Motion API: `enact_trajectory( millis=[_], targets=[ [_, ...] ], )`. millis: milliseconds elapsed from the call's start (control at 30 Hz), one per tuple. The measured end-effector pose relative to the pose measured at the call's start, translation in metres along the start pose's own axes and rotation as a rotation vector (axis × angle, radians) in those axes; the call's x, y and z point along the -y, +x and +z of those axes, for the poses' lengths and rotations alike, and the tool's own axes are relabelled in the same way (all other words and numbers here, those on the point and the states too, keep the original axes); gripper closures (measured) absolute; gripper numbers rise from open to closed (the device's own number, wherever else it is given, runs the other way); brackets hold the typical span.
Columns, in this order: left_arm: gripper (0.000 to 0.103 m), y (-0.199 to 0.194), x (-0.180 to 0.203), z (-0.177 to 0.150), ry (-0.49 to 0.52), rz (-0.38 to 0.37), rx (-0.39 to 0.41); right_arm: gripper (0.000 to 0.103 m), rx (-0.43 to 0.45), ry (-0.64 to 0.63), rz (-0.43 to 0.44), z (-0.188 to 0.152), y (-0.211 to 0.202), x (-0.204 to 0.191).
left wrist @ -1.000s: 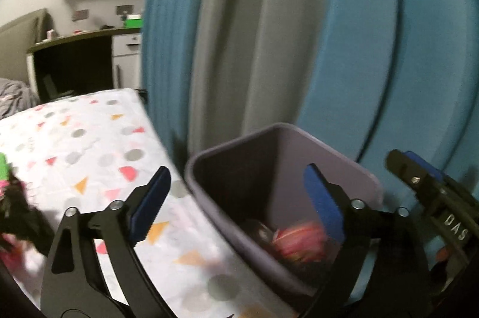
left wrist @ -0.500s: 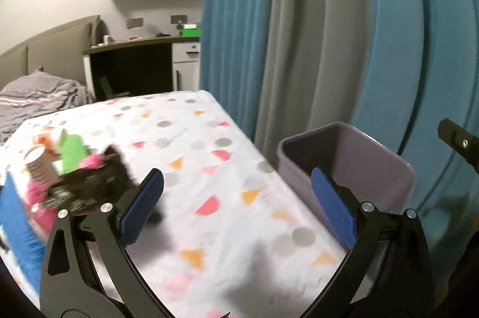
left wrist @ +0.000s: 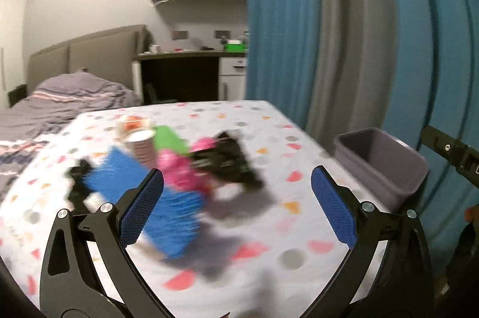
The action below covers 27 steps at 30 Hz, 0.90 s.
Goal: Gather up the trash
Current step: 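Move both open grippers back over the trash pile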
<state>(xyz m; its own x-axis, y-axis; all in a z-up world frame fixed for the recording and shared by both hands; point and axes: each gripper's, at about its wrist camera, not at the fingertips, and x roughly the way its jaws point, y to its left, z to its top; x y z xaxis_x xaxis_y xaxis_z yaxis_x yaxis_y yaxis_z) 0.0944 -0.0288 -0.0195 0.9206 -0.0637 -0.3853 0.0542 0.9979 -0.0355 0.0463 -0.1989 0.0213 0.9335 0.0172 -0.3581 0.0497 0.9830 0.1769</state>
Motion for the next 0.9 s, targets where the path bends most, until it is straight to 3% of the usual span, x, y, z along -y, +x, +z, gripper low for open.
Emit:
enact_trajectory(
  millis=[433, 900],
  targets=[
    [0.006, -0.043, -0.131, -0.025, -0.134, 0.219, 0.000, 0.028, -0.146, -0.101, 0.210, -0.044, 0.026, -0.098],
    [0.006, -0.055, -0.191, -0.035, -0.221, 0.281, 0.012, 0.042, -0.351, -0.100, 0.386, -0.077, 0.085, -0.171]
  ],
)
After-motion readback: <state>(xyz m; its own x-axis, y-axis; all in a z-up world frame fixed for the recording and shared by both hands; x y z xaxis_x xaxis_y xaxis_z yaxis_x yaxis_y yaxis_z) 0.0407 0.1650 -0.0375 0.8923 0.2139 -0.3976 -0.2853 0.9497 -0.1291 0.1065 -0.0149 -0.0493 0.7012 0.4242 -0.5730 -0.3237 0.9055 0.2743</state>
